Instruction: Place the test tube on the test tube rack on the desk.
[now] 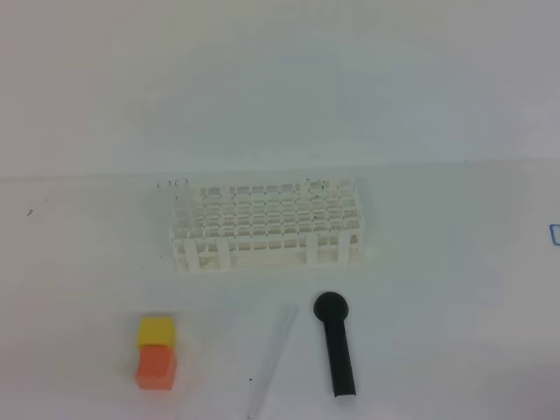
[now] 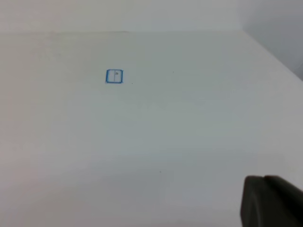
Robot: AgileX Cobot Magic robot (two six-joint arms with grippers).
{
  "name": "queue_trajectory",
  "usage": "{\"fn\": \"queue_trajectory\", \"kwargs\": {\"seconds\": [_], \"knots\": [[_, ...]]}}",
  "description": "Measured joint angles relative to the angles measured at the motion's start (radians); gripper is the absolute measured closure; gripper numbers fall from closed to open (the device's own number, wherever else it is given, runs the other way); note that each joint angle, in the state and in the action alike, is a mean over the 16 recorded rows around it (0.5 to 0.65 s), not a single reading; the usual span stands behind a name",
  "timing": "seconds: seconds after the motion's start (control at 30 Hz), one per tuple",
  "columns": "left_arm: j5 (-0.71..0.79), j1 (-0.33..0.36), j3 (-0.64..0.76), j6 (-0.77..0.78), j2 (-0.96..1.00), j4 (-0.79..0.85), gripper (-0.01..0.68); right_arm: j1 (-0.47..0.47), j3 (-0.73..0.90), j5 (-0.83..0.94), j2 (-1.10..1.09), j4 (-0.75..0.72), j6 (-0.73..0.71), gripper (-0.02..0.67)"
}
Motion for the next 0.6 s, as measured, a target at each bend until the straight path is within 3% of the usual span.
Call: {"fn": "queue_trajectory", "kwargs": {"seconds": [0.33, 0.47, 0.6], "knots": [[0.058, -0.036, -0.275, -0.643, 0.182, 0.908, 0.673, 0.000, 0.000, 0.000, 0.000, 0.000, 0.000, 0.650], [0.005, -0.056, -0.361, -0.894, 0.352, 1.271, 0.674, 0.000, 0.000, 0.000, 0.000, 0.000, 0.000, 0.650], [-0.097, -0.074, -0.419, -1.084, 0.547, 1.530, 0.674, 0.000, 0.000, 0.000, 0.000, 0.000, 0.000, 0.650]]}}
